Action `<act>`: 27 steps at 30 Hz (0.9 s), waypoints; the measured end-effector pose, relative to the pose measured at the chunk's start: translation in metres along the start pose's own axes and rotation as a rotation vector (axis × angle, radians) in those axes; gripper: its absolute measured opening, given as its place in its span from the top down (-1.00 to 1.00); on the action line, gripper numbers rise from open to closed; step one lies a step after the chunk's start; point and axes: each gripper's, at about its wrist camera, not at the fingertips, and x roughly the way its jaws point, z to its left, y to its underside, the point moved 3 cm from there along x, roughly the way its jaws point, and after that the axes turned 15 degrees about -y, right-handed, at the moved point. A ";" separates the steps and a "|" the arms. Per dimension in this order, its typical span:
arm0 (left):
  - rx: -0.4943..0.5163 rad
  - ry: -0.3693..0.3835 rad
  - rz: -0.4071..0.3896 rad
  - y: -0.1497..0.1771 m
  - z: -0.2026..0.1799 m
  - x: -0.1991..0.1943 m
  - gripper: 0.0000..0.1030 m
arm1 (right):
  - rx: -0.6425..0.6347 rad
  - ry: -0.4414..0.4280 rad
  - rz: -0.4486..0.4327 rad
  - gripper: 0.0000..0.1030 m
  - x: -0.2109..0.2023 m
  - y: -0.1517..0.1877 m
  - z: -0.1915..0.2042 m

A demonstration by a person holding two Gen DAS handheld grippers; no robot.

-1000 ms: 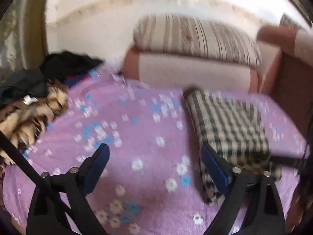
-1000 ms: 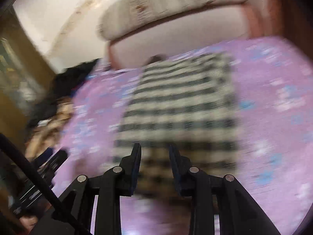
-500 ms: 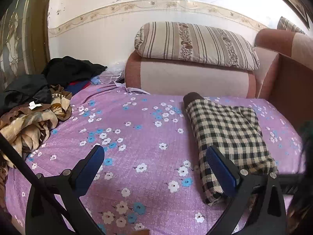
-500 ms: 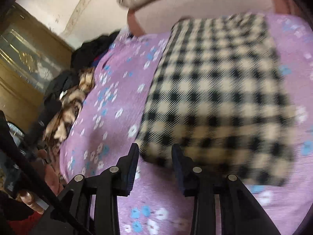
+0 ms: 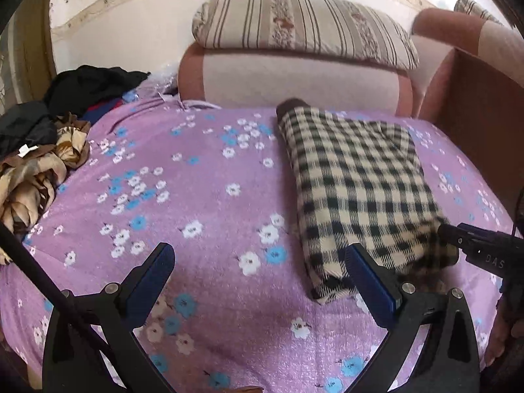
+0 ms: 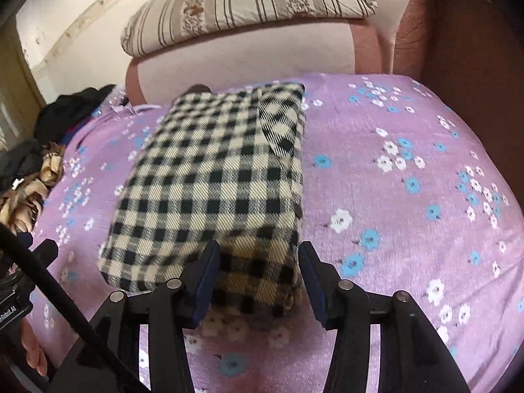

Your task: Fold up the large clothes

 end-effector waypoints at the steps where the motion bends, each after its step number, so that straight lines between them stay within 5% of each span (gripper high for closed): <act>1: 0.013 0.000 0.009 0.002 -0.003 0.002 -1.00 | 0.001 0.007 0.006 -0.06 0.001 0.002 0.001; 15: 0.044 0.011 0.066 0.012 -0.011 0.012 -1.00 | -0.101 0.102 0.038 -0.19 0.006 0.016 0.025; 27: 0.036 0.048 0.075 0.016 -0.012 0.004 -1.00 | 0.007 0.143 0.051 -0.23 -0.001 0.046 0.020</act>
